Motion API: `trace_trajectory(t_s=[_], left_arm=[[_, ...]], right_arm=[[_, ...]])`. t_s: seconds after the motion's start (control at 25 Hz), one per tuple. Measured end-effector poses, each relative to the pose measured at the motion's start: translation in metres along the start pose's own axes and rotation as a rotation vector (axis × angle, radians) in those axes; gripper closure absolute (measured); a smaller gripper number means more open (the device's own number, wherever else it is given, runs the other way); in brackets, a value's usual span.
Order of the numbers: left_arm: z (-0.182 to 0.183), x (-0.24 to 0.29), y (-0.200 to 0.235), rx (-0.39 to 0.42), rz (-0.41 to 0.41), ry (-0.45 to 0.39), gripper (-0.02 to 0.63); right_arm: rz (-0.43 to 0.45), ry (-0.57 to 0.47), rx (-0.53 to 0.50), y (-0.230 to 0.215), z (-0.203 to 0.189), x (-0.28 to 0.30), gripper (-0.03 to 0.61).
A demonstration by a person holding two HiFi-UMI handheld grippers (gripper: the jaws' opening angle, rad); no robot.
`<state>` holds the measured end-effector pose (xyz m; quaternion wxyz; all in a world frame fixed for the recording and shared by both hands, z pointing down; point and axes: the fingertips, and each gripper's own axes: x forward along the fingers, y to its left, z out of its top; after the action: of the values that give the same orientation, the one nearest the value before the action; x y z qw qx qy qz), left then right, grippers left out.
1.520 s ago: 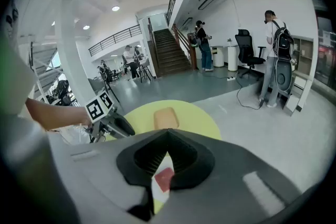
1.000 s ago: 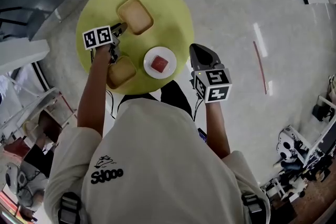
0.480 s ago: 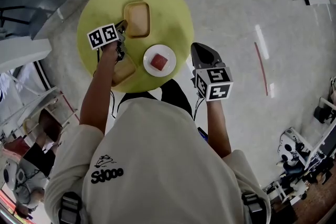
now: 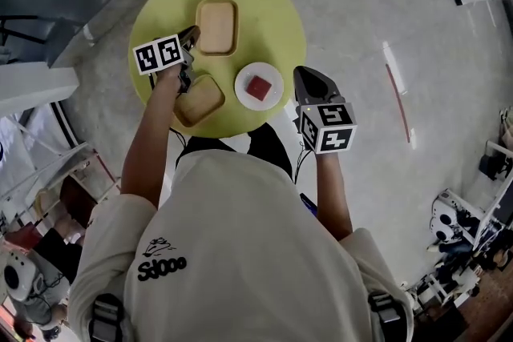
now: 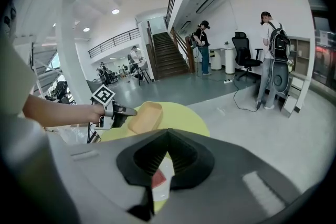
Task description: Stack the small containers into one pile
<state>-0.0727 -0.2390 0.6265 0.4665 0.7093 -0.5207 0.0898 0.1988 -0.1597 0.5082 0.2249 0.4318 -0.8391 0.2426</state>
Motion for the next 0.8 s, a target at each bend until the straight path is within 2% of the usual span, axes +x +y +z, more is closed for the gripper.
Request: trace_trajectory(t_s=[0.16,0.36,0.6,0.8], left_arm=[[-0.006,-0.027,-0.018,0.069,-0.123,0.053,0.592],[-0.033,-0.067,-0.024,0.175,-0.28,0.193,0.592],[-0.077,-0.092,-0.019,0.284,-0.389,0.346,0.592],[-0.107,-0.103,-0.006,0.367,-0.418,0.456,0.592]], right_arm=[[-0.035,-0.04,0.011,0.027,0.004,-0.004,0.568],[-0.064,-0.067,0.026,0.074,0.001,-0.003,0.568],[-0.117,-0.08,0.049,0.112,-0.014,-0.004,0.568],[-0.171,-0.095,0.077,0.136,-0.025,-0.009,0.568]])
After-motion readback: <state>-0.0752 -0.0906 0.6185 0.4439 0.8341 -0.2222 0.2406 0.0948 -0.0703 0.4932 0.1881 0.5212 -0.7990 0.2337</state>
